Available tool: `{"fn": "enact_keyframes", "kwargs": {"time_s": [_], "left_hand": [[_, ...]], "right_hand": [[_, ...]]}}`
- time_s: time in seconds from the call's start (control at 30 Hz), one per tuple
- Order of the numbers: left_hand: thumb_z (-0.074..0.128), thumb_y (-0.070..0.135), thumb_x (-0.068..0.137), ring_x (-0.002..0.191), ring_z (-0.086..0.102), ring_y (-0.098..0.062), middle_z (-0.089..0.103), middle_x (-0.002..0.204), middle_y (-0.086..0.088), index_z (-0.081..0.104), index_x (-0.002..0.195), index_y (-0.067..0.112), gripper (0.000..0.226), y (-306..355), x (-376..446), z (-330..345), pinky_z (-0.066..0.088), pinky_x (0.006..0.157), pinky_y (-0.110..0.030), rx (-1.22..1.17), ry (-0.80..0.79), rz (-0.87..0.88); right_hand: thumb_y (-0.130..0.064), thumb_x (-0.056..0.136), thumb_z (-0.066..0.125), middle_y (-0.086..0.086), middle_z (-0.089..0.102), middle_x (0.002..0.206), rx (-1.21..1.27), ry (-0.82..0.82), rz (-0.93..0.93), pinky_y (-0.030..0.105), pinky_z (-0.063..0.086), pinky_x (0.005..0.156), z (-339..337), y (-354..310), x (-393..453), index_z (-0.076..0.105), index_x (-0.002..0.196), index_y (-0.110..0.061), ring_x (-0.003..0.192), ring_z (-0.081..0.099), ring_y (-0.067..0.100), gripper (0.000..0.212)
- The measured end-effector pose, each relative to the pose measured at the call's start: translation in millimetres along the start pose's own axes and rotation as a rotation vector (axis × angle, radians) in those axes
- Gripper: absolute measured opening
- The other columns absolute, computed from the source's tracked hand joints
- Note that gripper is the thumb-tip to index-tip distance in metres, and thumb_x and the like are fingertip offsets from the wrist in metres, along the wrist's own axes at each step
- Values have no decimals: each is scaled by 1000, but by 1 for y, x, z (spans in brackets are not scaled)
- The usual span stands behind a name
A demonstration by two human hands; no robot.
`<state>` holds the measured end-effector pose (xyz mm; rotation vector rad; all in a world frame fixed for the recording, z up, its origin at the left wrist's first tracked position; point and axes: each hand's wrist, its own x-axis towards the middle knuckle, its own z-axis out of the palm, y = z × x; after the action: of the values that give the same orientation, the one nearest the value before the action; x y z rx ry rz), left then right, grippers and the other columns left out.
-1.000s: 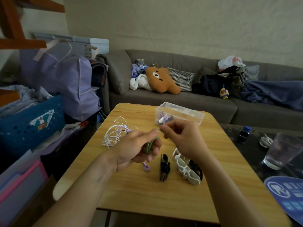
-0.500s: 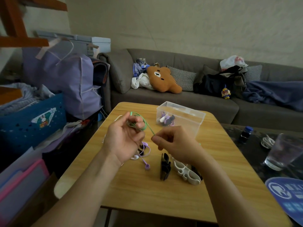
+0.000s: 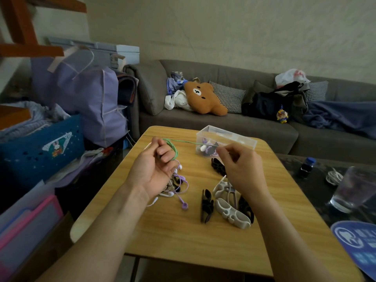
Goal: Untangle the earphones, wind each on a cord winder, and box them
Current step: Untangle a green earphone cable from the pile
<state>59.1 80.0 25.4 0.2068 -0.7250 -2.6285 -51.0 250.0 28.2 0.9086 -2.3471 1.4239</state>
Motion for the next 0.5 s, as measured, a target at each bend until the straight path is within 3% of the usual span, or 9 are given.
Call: {"fn": "enact_keyframes", "kwargs": {"time_s": [0.13,0.27,0.33,0.4,0.5], "left_hand": [[33,25,108,53,50,-6,55,68,6,53,83,17,33,5,1,-3,28,39,-17,-96,-17,20],[42,12,102,79,52,-1,72,98,-1,59,97,13,18,12,0,-9,26,40,-15,-131,-50,46],[46,11,99,87,56,-1,73,102,-2,61,96,12,15,13,0,-7,24,40,-15,-123,-52,74],[50,11,94,81,60,-1,73,95,1,64,93,13,14,15,-2,-5,23,39,-13,-90,-52,103],[50,11,93,57,50,-2,60,73,6,64,85,14,16,17,0,-6,24,36,-14,-63,-41,99]], "right_hand": [[-31,95,67,-10,66,70,-17,-15,10,10,45,56,-3,5,1,70,87,-23,67,61,2,12],[-29,94,67,-15,65,78,-125,-141,59,10,43,58,-11,19,7,68,91,-26,71,61,-1,5],[-26,95,66,-17,63,81,-170,-197,88,8,42,57,-15,31,10,68,96,-24,74,60,-4,3],[-23,97,65,-17,62,81,-205,-168,113,8,39,57,-17,44,13,68,98,-22,75,58,-4,4],[-23,99,61,-8,68,84,-176,-134,188,15,42,60,-18,57,15,67,98,-19,77,63,6,8]]}}
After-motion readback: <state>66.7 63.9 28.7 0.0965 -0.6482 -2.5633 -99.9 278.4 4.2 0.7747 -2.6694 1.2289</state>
